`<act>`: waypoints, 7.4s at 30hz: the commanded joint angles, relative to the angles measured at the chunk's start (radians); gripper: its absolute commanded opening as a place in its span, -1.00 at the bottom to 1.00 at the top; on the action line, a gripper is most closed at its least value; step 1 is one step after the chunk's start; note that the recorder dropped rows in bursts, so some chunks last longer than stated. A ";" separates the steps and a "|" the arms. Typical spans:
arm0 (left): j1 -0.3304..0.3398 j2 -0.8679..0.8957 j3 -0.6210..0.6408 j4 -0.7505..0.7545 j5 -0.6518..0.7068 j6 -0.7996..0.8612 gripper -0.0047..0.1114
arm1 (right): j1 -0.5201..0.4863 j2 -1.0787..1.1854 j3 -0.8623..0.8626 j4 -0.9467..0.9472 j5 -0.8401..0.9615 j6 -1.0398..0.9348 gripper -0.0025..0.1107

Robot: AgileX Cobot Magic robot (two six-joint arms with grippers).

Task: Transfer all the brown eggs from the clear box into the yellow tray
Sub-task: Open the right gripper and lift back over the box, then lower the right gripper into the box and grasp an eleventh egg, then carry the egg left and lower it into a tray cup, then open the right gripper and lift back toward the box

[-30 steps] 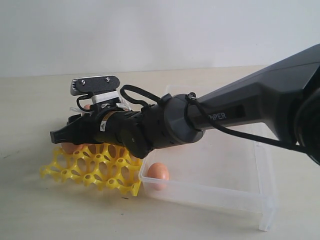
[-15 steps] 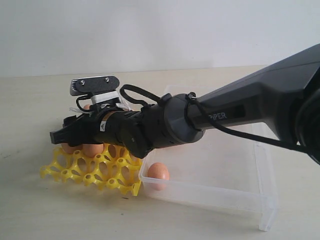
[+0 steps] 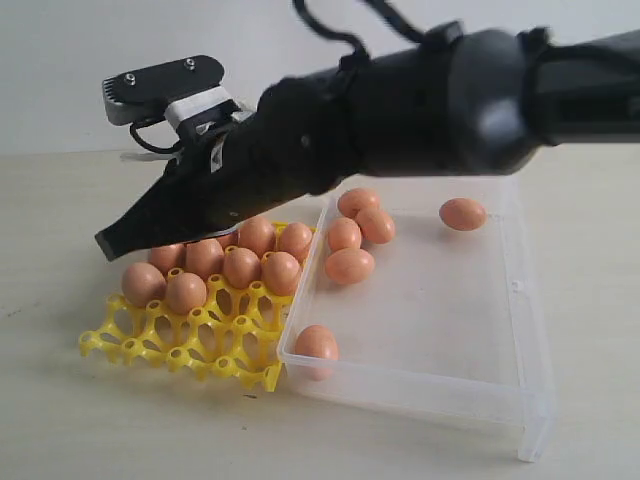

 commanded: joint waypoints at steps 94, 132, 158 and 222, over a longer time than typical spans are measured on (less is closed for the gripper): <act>0.001 -0.006 -0.004 -0.007 -0.014 -0.004 -0.92 | -0.486 0.322 -0.191 -0.016 0.183 -0.067 -0.96; 0.001 -0.006 -0.004 -0.007 -0.014 -0.004 -0.92 | -0.032 0.169 0.290 0.174 -0.815 0.051 -0.96; 0.001 -0.006 -0.004 -0.007 -0.014 -0.004 -0.92 | 0.002 0.241 0.252 0.168 -0.784 0.017 -0.96; 0.001 -0.006 -0.004 -0.007 -0.014 -0.004 -0.92 | 0.002 0.210 0.252 0.168 -0.754 -0.063 0.03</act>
